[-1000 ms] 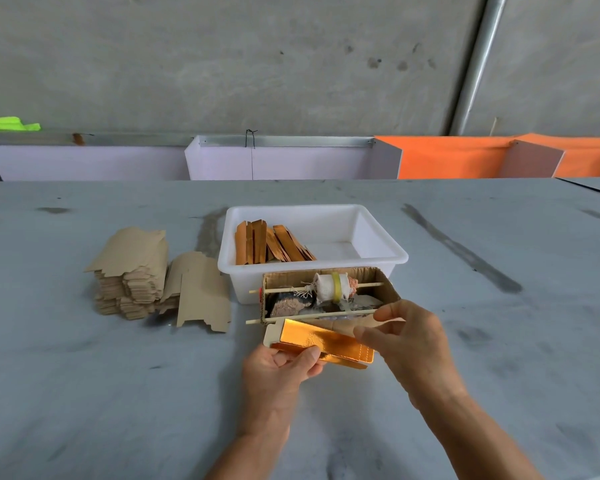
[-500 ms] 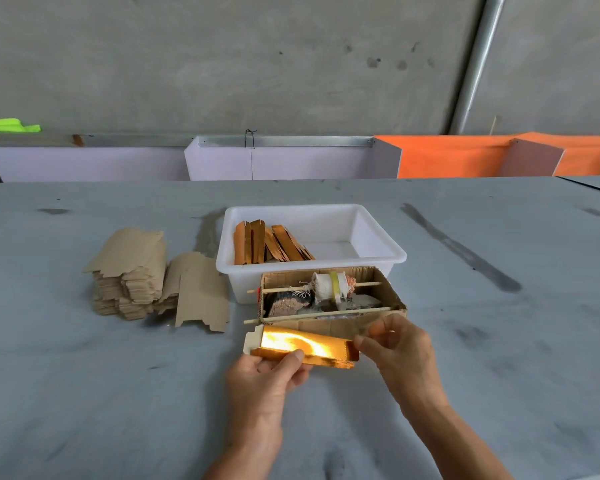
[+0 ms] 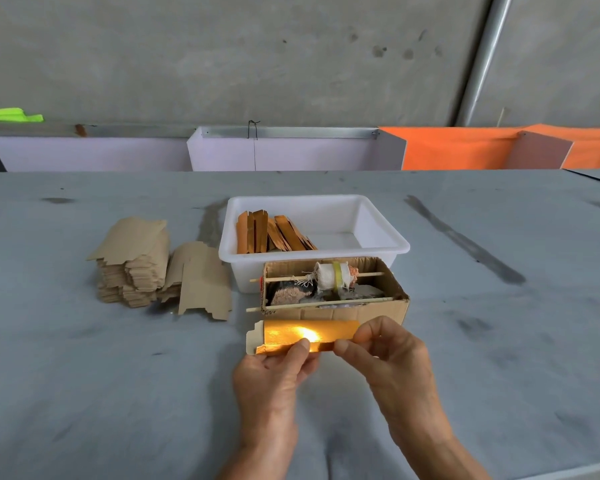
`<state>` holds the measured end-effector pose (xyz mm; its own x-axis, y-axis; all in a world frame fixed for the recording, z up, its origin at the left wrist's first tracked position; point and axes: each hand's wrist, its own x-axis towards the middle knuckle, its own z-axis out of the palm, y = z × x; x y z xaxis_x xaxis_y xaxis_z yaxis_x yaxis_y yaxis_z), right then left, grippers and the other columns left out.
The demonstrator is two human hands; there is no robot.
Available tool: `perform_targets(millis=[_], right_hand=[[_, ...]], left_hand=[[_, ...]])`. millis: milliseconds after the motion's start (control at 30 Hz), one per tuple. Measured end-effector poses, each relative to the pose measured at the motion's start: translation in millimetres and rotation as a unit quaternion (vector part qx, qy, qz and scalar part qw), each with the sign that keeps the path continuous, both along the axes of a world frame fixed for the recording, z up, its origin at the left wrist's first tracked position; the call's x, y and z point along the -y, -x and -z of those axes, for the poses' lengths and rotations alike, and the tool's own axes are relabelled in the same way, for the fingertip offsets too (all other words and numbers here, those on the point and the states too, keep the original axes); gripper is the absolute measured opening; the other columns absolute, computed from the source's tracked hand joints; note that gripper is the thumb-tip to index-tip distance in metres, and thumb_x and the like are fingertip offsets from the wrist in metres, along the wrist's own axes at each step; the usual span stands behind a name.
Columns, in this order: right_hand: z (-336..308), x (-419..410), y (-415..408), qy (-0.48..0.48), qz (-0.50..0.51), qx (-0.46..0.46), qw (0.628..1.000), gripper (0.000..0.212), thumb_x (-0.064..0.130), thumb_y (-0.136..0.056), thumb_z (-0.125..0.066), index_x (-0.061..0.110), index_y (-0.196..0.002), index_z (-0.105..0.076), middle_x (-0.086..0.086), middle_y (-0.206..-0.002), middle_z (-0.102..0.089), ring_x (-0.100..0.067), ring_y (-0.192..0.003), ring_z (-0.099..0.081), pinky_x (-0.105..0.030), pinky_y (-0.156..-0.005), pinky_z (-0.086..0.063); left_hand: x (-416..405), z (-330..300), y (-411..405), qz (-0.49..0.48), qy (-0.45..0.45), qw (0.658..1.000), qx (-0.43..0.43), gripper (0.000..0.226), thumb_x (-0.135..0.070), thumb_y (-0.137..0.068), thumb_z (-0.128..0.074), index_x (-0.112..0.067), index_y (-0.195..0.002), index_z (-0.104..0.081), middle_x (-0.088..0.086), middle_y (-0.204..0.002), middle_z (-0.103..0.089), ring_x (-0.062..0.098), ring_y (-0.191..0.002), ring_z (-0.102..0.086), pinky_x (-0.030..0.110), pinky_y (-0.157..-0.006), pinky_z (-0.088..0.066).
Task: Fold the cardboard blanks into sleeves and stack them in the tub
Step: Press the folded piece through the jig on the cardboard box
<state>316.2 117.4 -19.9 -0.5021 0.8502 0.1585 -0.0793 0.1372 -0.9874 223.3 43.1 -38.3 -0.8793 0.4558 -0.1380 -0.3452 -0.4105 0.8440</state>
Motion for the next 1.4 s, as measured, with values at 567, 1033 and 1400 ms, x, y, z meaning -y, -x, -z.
perform_targets(millis=[567, 1033, 1400], right_hand=[[3, 18, 14, -0.010, -0.015, 0.047, 0.999, 0.011, 0.004, -0.073, -0.077, 0.010, -0.071, -0.068, -0.007, -0.062, -0.067, -0.015, -0.060, -0.056, -0.034, -0.061, -0.048], [6, 20, 19, -0.008, -0.006, 0.075, 0.997, 0.016, 0.005, -0.074, -0.077, 0.018, -0.070, -0.069, 0.000, -0.057, -0.065, -0.006, -0.050, -0.050, -0.018, -0.048, -0.040], [7, 20, 17, -0.016, -0.020, 0.093, 0.995, 0.013, 0.011, -0.074, -0.078, 0.022, -0.075, -0.071, -0.003, -0.063, -0.069, -0.005, -0.050, -0.052, -0.016, -0.048, -0.039]], left_hand=[[3, 1, -3, -0.007, -0.006, 1.000, 0.006, 0.011, 0.013, -0.078, -0.064, 0.009, -0.088, -0.065, 0.019, -0.075, -0.068, 0.021, -0.064, -0.068, 0.027, -0.058, -0.056], [6, 2, -2, -0.019, 0.004, 1.000, 0.013, 0.015, 0.012, -0.078, -0.064, 0.013, -0.094, -0.063, 0.024, -0.082, -0.068, 0.026, -0.070, -0.067, 0.028, -0.059, -0.057], [7, 0, -3, -0.020, 0.002, 1.000, 0.013, 0.012, 0.013, -0.079, -0.063, 0.011, -0.090, -0.064, 0.021, -0.078, -0.068, 0.027, -0.070, -0.066, 0.027, -0.057, -0.056]])
